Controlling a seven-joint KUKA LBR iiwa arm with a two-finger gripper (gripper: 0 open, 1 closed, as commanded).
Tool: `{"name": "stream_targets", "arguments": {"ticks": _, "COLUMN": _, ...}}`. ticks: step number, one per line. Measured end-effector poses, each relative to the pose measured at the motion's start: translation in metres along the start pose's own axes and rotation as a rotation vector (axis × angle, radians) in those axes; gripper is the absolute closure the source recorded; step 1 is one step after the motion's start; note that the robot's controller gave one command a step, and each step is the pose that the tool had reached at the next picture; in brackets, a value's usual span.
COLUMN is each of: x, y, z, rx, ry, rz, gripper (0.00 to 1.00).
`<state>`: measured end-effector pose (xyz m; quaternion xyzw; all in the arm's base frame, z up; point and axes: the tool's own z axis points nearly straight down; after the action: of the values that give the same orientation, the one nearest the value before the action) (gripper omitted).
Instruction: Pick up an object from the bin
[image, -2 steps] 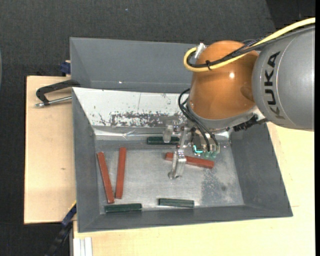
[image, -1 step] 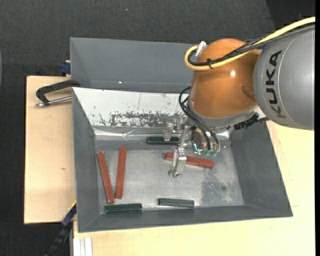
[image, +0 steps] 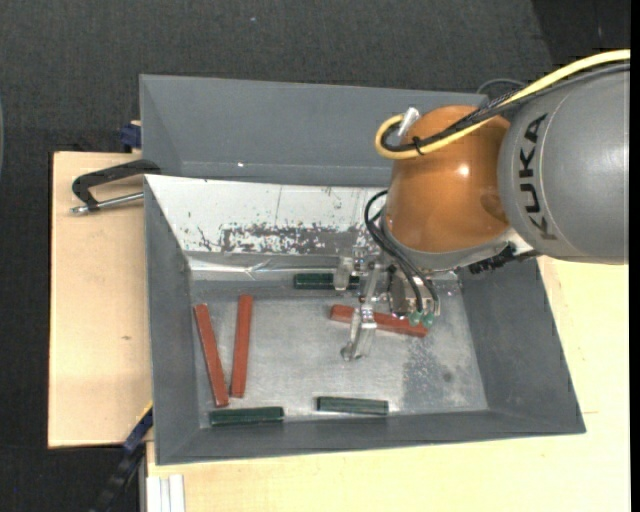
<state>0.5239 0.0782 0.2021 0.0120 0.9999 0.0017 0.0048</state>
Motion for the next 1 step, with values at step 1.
{"name": "stream_targets", "arguments": {"ticks": 1, "x": -0.0414, "y": -0.0144, "z": 0.0390, "rx": 0.002, "ry": 0.005, "rz": -0.001, "gripper": 0.00}}
